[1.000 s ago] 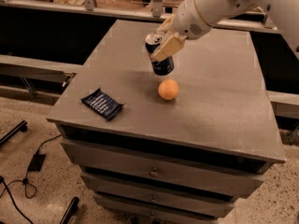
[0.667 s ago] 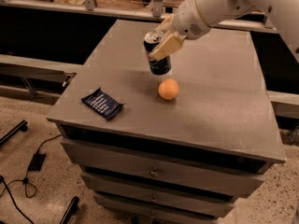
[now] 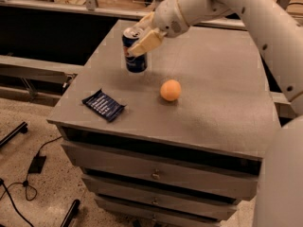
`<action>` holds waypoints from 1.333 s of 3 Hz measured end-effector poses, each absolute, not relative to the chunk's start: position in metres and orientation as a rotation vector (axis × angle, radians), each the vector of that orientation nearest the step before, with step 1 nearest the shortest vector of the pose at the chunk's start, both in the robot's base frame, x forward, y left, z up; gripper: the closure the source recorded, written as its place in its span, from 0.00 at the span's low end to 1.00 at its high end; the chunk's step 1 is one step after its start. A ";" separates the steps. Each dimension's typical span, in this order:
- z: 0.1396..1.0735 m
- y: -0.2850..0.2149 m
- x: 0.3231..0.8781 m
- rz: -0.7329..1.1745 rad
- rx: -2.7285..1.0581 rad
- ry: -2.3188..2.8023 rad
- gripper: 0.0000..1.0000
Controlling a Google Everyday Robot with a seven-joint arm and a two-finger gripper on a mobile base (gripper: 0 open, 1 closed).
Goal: Move pepsi can near rxbar blueberry
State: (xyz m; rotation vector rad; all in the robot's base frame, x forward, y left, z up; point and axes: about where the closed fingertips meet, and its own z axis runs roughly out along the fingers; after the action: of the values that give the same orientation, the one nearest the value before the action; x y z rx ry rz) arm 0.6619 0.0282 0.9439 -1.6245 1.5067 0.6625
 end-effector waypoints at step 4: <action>0.913 0.050 0.615 0.869 -1.578 1.565 0.28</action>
Offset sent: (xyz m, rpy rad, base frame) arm -0.0372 0.0225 -0.0215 0.0682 0.1379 0.0442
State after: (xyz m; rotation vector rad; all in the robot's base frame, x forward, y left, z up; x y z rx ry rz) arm 0.6151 0.0503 0.9133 -1.5783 1.5650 0.8686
